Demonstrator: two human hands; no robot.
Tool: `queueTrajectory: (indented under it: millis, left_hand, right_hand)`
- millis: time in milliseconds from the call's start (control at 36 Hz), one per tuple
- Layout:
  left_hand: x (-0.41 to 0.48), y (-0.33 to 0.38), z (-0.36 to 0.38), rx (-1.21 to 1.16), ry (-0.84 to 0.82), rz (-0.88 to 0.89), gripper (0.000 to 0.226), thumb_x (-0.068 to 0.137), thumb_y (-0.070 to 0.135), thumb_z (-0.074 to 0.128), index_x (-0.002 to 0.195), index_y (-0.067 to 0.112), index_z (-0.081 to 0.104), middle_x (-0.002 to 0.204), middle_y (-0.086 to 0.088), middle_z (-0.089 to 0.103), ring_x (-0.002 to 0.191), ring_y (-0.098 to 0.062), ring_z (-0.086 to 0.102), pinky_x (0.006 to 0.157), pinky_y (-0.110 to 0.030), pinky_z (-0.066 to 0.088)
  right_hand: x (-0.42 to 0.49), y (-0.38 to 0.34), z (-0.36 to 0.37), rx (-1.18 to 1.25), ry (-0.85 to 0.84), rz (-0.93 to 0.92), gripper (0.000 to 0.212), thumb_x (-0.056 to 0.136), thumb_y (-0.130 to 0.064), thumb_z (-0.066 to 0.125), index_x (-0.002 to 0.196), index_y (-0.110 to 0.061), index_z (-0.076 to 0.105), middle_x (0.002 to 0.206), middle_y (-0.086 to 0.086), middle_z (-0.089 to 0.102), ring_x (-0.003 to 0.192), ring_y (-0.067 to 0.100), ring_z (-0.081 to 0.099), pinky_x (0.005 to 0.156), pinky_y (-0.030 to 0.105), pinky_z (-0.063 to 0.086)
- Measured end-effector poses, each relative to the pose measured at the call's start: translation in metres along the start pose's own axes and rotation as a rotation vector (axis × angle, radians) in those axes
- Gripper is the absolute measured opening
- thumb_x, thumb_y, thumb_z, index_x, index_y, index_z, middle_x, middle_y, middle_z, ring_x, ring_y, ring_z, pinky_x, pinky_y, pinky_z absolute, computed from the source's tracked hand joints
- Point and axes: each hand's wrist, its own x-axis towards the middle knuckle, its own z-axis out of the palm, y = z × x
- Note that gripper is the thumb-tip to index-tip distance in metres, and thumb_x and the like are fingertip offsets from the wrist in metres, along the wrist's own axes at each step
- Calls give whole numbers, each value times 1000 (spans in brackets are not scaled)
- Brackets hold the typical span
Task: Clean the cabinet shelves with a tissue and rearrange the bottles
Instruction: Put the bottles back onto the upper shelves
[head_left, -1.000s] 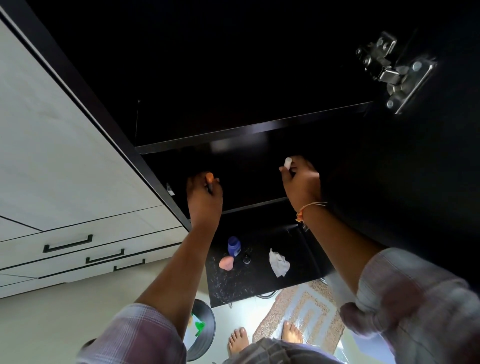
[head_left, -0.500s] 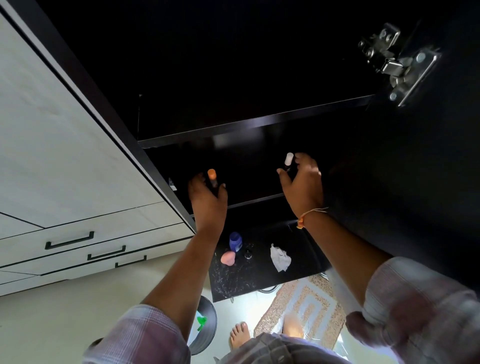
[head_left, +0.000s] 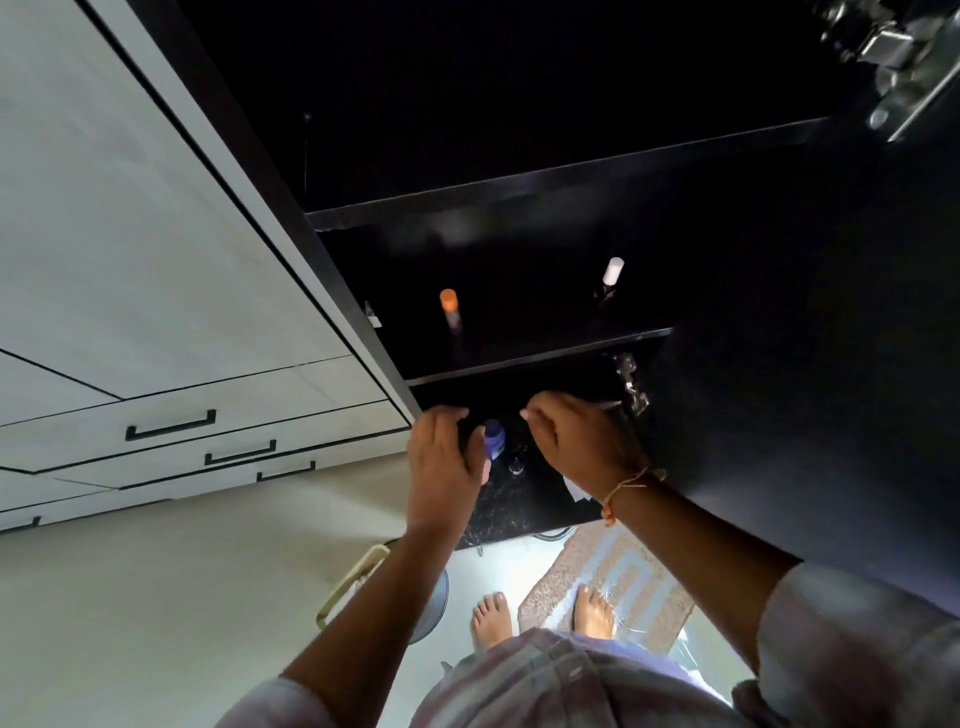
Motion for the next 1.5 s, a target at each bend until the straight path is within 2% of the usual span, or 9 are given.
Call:
queueTrajectory:
  millis: [83, 167, 306, 417, 611, 750, 944, 1194, 1500]
  left_hand:
    - [-20, -25, 13, 37, -210, -151, 17, 87, 16, 67, 104, 14, 64, 108, -5, 59, 98, -21, 58, 82, -21, 42]
    - [-34, -44, 28, 66, -365, -285, 30, 82, 21, 73, 109, 11, 64, 111, -8, 61, 103, -24, 57, 83, -21, 37]
    - [-40, -62, 49, 30, -396, -402, 54, 77, 22, 78, 124, 10, 55, 120, -13, 55, 111, -30, 52, 91, -32, 44]
    - [-38, -71, 63, 36, -395, -396, 59, 75, 22, 79, 126, 11, 51, 122, -14, 53, 110, -33, 53, 90, -39, 48]
    - [-36, -73, 74, 11, -346, -363, 60, 73, 22, 82, 125, 13, 53, 125, -10, 55, 111, -28, 51, 87, -30, 44]
    - [-34, -71, 74, 13, -327, -359, 61, 77, 27, 79, 127, 8, 50, 125, -12, 53, 114, -29, 51, 92, -35, 45]
    - [-26, -72, 70, 33, -312, -336, 60, 83, 31, 73, 132, 8, 47, 128, -12, 52, 118, -29, 48, 96, -36, 43]
    - [-25, -75, 69, 52, -329, -347, 60, 84, 31, 72, 133, 9, 47, 129, -12, 52, 118, -28, 47, 95, -34, 43]
    - [-25, -71, 71, 29, -350, -351, 58, 84, 29, 73, 132, 8, 48, 132, -12, 50, 120, -28, 47, 95, -33, 44]
  right_hand:
    - [-1, 6, 19, -8, -144, 85, 15, 97, -27, 52, 97, -19, 65, 93, 2, 69, 83, 23, 66, 69, 36, 54]
    - [2, 12, 36, -2, -237, 169, 20, 94, -23, 58, 111, -16, 66, 106, 7, 70, 96, 27, 65, 78, 33, 52]
    - [14, 15, 61, 21, -347, 217, 48, 90, -22, 65, 136, -17, 51, 132, 11, 57, 118, 29, 56, 93, 33, 45]
    - [24, 13, 81, 43, -380, 168, 58, 87, -19, 69, 141, -18, 48, 139, 10, 49, 125, 30, 49, 99, 32, 41]
    - [38, 12, 105, 123, -355, 143, 36, 81, -12, 73, 116, -13, 64, 118, 8, 66, 108, 28, 61, 86, 30, 48]
    - [44, 22, 104, 132, -185, 217, 35, 84, -24, 70, 118, -19, 60, 113, 4, 68, 103, 24, 65, 82, 39, 56]
    - [73, 58, 94, -108, -30, 363, 48, 91, -35, 63, 132, -11, 56, 117, 15, 65, 109, 30, 62, 85, 35, 52]
    - [88, 75, 97, -114, -85, 422, 38, 92, -39, 62, 116, -10, 61, 105, 12, 69, 97, 29, 66, 79, 32, 52]
    - [87, 77, 94, -44, -122, 404, 39, 89, -41, 64, 114, -11, 60, 104, 12, 69, 93, 29, 66, 77, 39, 57]
